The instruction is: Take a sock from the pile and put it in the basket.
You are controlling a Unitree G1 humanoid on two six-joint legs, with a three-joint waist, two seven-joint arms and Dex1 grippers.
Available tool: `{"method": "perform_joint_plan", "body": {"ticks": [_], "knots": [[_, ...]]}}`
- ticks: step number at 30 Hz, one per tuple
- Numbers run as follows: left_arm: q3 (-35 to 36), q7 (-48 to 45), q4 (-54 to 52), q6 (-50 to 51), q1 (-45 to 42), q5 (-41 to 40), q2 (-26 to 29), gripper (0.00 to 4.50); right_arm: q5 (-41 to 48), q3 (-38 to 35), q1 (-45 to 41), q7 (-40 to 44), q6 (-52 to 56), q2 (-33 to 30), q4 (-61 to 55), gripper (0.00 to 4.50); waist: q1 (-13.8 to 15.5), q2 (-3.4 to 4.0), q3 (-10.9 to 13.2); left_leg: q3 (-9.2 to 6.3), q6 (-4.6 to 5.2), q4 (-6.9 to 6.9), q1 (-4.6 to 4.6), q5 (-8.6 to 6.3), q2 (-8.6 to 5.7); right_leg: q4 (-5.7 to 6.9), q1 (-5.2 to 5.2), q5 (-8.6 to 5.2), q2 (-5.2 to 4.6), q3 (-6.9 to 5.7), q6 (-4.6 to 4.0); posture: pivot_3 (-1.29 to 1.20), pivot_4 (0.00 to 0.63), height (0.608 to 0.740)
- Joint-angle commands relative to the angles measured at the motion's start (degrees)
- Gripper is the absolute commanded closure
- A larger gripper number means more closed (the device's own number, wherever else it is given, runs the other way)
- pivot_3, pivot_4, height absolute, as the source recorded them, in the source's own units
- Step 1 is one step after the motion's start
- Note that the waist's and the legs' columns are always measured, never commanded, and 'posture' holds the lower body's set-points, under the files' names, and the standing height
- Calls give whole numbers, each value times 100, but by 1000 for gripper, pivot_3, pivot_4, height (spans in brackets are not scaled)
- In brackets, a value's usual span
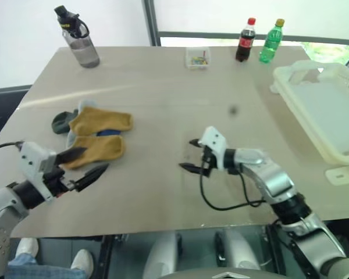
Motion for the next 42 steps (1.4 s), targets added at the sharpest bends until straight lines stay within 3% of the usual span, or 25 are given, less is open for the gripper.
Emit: {"method": "perform_joint_plan", "body": {"ticks": [1,8,14,20,34,42], "knots": [[395,90,-412,-19,226,-126,-86,0,508,-212,-259,308,147,267,-104,181,1,1,0,-2,0,0,0,0,-1,1,0,0,-2,-2,0,0,150,740],[258,755,-605,139,390,168,-369,0,1054,-652,-386,828,389,-256,-615,181,-4,2,1,-7,0,0,4,0,-2,3,6,1,-6,-8,-3,0,150,740],[-609,1523,-585,-40,-133,731,-825,0,1302,-896,-366,831,629,-639,-1073,181,-7,2,1,-9,0,-1,5,0,-1,6,5,2,6,-9,-4,0,150,740],[-1586,1631,-514,-494,-363,1315,-1051,0,1405,-1012,-189,720,818,-960,-1456,181,-2,-3,-2,-5,0,-2,1,0,-4,0,5,2,-2,-5,-3,0,150,740],[-2815,3263,-755,-93,-1101,2590,-1865,0,1356,-1069,-70,459,749,-1104,-1462,181,-1,-1,-1,-8,0,-1,1,0,-5,3,5,4,1,-6,-1,0,150,740],[-2786,3918,-809,384,-1152,3036,-2113,0,1364,-1056,-28,401,708,-1059,-1416,181,0,-1,-1,-12,0,0,1,0,-4,5,5,4,3,-8,-1,0,150,740]]}}
